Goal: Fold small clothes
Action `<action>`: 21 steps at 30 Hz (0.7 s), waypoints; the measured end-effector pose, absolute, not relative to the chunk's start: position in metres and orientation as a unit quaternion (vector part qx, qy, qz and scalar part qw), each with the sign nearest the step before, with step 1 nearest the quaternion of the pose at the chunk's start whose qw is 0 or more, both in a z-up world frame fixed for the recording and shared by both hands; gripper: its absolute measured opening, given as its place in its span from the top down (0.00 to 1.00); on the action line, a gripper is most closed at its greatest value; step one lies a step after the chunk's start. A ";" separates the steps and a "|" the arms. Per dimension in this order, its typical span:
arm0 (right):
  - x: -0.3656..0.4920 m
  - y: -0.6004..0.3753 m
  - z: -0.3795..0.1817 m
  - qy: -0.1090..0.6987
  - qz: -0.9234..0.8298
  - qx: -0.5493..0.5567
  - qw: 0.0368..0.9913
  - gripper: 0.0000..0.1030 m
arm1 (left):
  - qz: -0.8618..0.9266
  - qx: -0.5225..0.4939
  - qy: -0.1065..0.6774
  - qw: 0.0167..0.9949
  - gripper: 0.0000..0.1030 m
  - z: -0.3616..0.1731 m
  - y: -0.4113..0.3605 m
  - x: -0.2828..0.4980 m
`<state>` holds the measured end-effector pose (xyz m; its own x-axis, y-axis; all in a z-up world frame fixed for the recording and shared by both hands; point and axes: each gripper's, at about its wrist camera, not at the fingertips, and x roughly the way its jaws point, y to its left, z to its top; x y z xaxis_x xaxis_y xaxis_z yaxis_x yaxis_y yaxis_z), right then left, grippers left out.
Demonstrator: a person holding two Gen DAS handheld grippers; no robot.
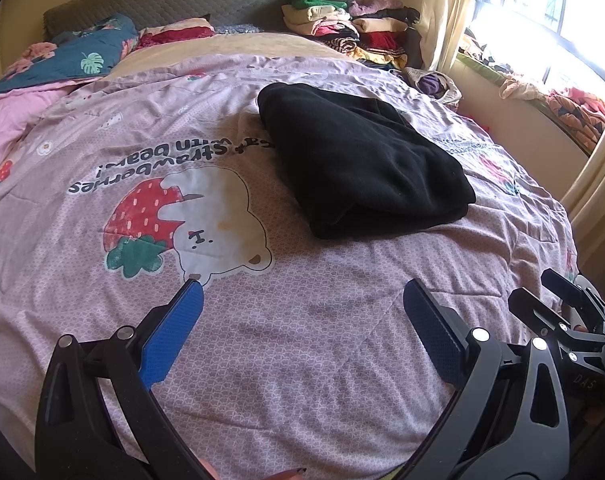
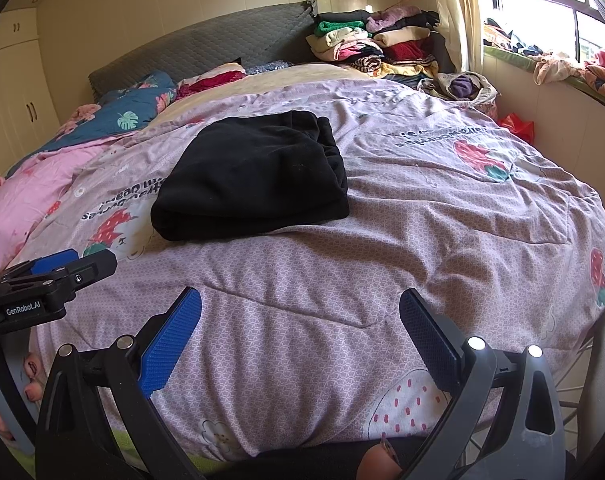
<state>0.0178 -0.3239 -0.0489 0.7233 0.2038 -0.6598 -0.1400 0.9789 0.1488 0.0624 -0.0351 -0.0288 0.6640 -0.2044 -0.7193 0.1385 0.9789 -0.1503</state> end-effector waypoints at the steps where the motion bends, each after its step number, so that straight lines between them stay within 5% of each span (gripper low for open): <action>1: 0.018 -0.323 -0.049 0.360 0.093 0.044 0.927 0.04 | -0.094 -0.041 0.399 0.911 0.09 -0.029 -0.034 0.063; 21: 0.018 -0.324 -0.049 0.361 0.092 0.045 0.927 0.04 | -0.082 -0.029 0.407 0.909 0.09 -0.033 -0.032 0.063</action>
